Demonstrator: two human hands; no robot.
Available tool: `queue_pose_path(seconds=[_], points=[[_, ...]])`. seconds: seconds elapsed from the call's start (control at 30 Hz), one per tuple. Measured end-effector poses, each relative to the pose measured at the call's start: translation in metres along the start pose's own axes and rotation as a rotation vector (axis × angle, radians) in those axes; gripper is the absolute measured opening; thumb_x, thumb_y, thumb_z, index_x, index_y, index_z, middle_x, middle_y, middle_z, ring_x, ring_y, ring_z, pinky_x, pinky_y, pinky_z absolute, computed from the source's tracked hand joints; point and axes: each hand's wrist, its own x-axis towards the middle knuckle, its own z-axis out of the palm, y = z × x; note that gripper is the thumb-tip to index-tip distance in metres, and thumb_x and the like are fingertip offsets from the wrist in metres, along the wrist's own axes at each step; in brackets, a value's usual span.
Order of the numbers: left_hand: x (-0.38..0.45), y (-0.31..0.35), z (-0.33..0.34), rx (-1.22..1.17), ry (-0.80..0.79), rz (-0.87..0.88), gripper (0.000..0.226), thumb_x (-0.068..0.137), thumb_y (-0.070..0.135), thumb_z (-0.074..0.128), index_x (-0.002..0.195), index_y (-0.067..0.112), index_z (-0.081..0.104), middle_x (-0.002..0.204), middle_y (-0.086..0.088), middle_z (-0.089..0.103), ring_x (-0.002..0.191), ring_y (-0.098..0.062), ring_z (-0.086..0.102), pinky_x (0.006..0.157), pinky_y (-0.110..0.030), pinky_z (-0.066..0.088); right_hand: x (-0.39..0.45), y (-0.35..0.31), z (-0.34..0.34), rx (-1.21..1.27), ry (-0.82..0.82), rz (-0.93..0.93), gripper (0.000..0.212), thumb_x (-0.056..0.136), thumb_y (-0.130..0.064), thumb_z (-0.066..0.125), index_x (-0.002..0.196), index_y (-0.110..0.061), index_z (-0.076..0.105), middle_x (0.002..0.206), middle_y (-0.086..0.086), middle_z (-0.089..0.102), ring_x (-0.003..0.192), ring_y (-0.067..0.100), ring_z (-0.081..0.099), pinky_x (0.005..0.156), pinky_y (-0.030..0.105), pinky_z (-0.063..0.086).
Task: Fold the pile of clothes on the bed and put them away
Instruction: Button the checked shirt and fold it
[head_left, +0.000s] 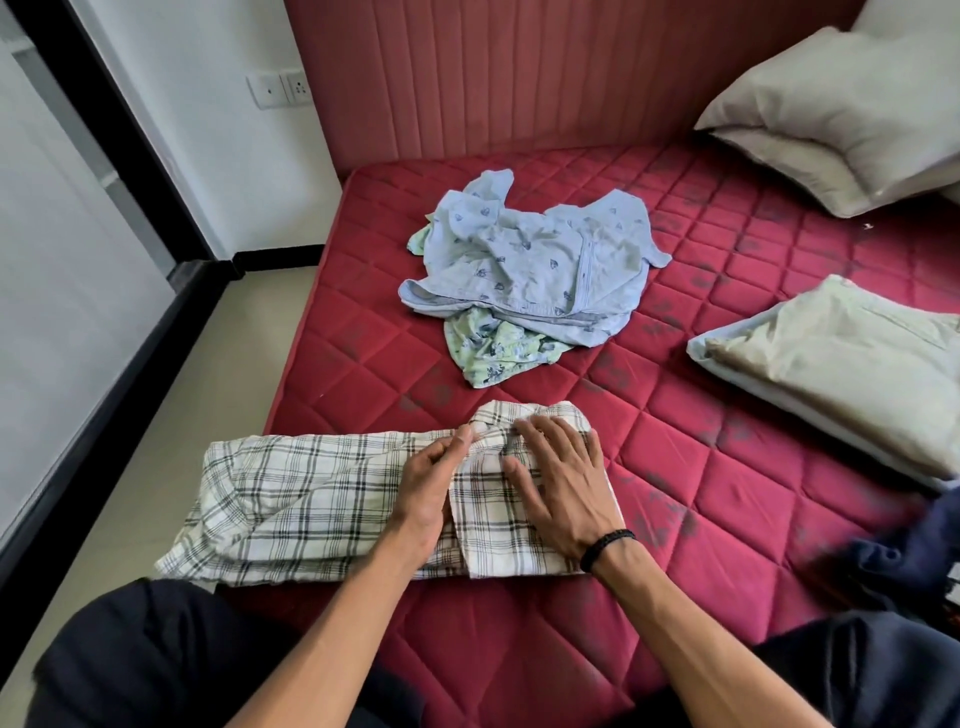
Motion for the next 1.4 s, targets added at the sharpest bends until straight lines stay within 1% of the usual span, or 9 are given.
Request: queue_pose_path(seconds=[0.13,0.27,0.37,0.53,0.63,0.8,1.03,1.23,1.4], points=[[0.005,0.001,-0.002,0.054,0.059,-0.030,0.055,0.089,0.068,0.065,0.093,0.016,0.082,0.106,-0.004,0.079,0.111,-0.022,0.071,0.104,-0.041,0.050,0.023,-0.012,0.002,0.147,0.071,-0.120,0.048,0.101,-0.034,0.049,0.147,-0.022,0.053,0.126,-0.001,0.061,0.121,0.022,0.050,0.110,0.048,0.040],[0.022,0.009,-0.009,0.327,0.280,0.007,0.018,0.093,0.053,0.069,0.090,0.037,0.073,0.110,-0.001,0.076,0.100,-0.018,0.069,0.089,-0.039,0.058,0.028,-0.013,0.004,0.229,0.153,-0.060,0.025,0.081,-0.015,0.051,0.100,-0.011,0.067,0.095,0.000,0.055,0.091,0.022,0.049,0.080,0.041,0.049],[0.049,0.013,-0.014,0.346,0.174,-0.248,0.050,0.063,0.074,0.076,0.099,0.039,0.072,0.121,-0.001,0.073,0.110,-0.029,0.069,0.096,-0.052,0.058,0.025,-0.010,0.005,0.279,0.204,-0.103,0.018,0.076,-0.011,0.042,0.082,-0.013,0.059,0.087,0.000,0.057,0.084,0.023,0.049,0.072,0.039,0.045],[0.073,0.042,0.005,0.465,0.127,-0.362,0.092,0.071,0.093,0.053,0.124,0.020,0.069,0.126,-0.005,0.068,0.117,-0.029,0.064,0.098,-0.048,0.055,0.022,-0.010,0.007,0.328,0.188,-0.118,0.027,0.066,0.002,0.046,0.081,-0.014,0.062,0.089,0.000,0.064,0.087,0.025,0.055,0.077,0.039,0.047],[0.081,0.049,0.014,0.629,0.103,-0.245,0.076,0.071,0.069,0.081,0.121,0.013,0.073,0.126,-0.003,0.071,0.120,-0.025,0.063,0.104,-0.038,0.048,0.023,-0.010,0.007,0.327,0.166,-0.106,0.031,0.066,0.004,0.047,0.085,-0.015,0.064,0.093,0.000,0.066,0.092,0.025,0.060,0.082,0.041,0.050],[0.078,0.058,0.023,0.896,0.033,0.089,0.012,0.079,0.031,0.088,0.084,0.024,0.079,0.086,0.011,0.076,0.088,-0.008,0.070,0.078,-0.026,0.055,0.019,-0.011,0.004,0.324,0.142,-0.095,0.037,0.068,0.001,0.048,0.095,-0.014,0.069,0.103,-0.001,0.069,0.102,0.022,0.060,0.090,0.035,0.050],[0.068,0.062,0.006,1.463,-0.281,0.375,0.055,0.090,0.018,0.076,0.140,0.032,0.057,0.144,0.005,0.056,0.130,-0.018,0.048,0.108,-0.039,0.043,0.019,-0.008,0.000,0.465,0.217,0.052,0.032,0.069,-0.004,0.045,0.087,-0.016,0.070,0.091,0.000,0.066,0.084,0.018,0.058,0.072,0.033,0.047],[0.064,0.049,0.013,1.402,-0.057,0.714,0.028,0.093,0.020,0.075,0.120,0.022,0.074,0.108,-0.004,0.074,0.087,-0.012,0.056,0.083,-0.031,0.057,0.020,0.000,-0.003,0.494,0.196,0.072,0.031,0.075,0.007,0.066,0.087,-0.022,0.067,0.089,-0.003,0.065,0.082,0.016,0.060,0.073,0.039,0.050],[0.063,0.057,0.008,1.447,-0.042,1.070,0.027,0.081,0.000,0.078,0.104,0.016,0.078,0.099,0.001,0.076,0.090,-0.017,0.059,0.077,-0.033,0.050,0.021,0.000,-0.009,0.560,0.203,0.088,0.014,0.081,-0.017,0.055,0.086,-0.019,0.068,0.086,-0.003,0.068,0.081,0.016,0.062,0.074,0.038,0.050]])
